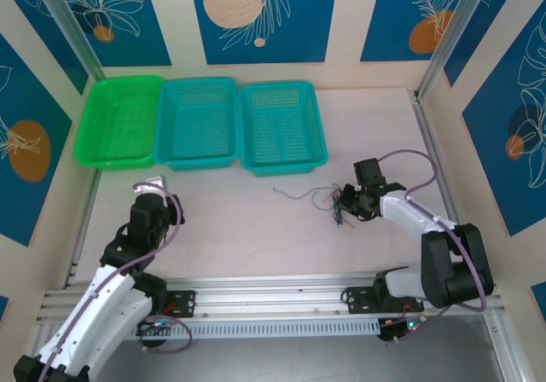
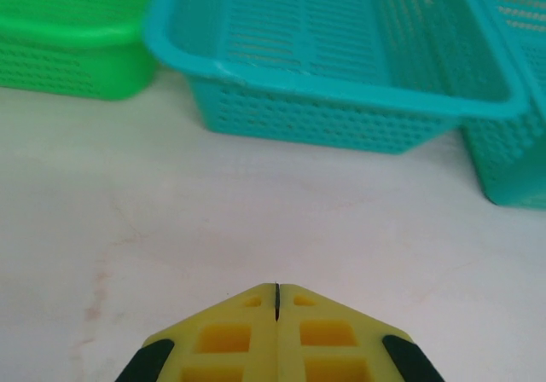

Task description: Untangle the cables

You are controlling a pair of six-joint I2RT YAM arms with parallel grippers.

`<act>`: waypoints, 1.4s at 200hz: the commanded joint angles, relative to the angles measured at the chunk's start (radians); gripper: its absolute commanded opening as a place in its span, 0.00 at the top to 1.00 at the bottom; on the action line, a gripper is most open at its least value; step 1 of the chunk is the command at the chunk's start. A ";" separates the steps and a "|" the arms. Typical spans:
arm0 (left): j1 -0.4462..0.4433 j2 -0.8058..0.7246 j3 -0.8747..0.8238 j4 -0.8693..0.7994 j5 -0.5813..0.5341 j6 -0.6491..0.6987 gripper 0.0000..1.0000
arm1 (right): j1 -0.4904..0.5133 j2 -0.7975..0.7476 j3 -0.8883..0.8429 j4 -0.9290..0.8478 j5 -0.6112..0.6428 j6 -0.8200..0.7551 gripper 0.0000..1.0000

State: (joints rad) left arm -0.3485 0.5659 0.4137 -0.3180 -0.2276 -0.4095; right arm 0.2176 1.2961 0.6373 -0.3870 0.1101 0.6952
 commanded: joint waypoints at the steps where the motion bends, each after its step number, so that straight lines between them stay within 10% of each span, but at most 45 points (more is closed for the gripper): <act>1: 0.001 0.054 -0.096 0.303 0.436 0.030 1.00 | 0.086 -0.044 0.014 0.039 -0.153 -0.106 1.00; 22: -0.086 0.106 -0.133 0.569 0.622 0.022 0.70 | 0.199 -0.035 0.074 -0.005 -0.108 -0.182 1.00; 56: -0.297 0.158 -0.038 0.464 0.551 0.292 0.63 | 0.339 -0.051 0.100 0.045 -0.205 -0.339 1.00; 155: -0.393 0.526 0.073 0.626 0.760 0.345 0.46 | 0.529 -0.069 0.211 -0.015 -0.179 -0.439 1.00; 180: -0.400 0.585 0.063 0.672 0.639 0.308 0.54 | 0.547 -0.078 0.217 -0.012 -0.184 -0.442 1.00; 209: -0.400 0.600 0.043 0.741 0.598 0.278 1.00 | 0.554 -0.090 0.206 0.006 -0.204 -0.432 1.00; 237: -0.401 0.579 0.039 0.725 0.531 0.271 1.00 | 0.555 -0.090 0.180 0.029 -0.145 -0.409 0.99; 280: -0.400 0.354 0.016 0.576 0.204 0.217 1.00 | 0.495 -0.028 0.132 -0.067 0.270 -0.079 0.93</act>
State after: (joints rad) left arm -0.7559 1.0702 0.4515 0.3233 0.2173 -0.1509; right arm 0.7666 1.2297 0.8055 -0.3187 0.0605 0.3885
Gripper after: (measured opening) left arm 0.043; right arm 0.068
